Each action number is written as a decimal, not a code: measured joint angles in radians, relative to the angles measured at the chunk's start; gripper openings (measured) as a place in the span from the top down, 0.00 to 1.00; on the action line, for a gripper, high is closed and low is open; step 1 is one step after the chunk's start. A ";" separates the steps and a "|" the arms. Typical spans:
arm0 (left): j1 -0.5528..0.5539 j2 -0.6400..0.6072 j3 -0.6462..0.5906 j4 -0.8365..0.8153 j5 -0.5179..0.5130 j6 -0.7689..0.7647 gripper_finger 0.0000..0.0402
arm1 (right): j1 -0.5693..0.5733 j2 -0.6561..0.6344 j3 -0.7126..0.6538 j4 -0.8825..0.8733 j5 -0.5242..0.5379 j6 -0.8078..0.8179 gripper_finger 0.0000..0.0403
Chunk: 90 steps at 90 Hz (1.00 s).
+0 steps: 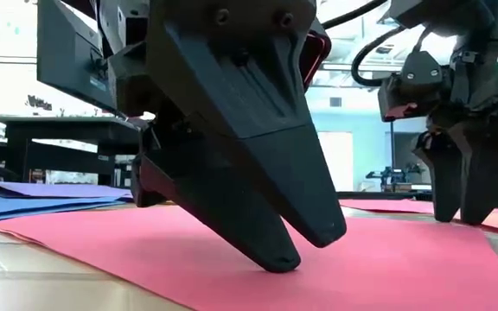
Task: Organize paper
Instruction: Stack the red paper on top of the red paper
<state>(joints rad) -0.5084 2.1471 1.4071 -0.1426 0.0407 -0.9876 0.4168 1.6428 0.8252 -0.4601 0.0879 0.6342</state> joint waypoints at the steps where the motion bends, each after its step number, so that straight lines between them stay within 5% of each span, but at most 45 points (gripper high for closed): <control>1: -0.002 0.000 0.000 0.000 -0.001 0.000 0.69 | 0.000 0.000 0.000 -0.002 0.003 -0.003 0.41; 65: -0.008 0.000 0.000 0.000 0.035 -0.114 0.69 | -0.014 0.002 0.102 -0.003 -0.008 -0.034 0.41; 90: -0.022 0.000 0.000 0.001 0.027 -0.070 0.69 | -0.013 0.002 0.102 0.023 -0.008 -0.373 0.41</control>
<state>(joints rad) -0.5307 2.1471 1.4071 -0.1420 0.0673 -1.0578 0.4042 1.6451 0.9276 -0.4371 0.0795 0.2612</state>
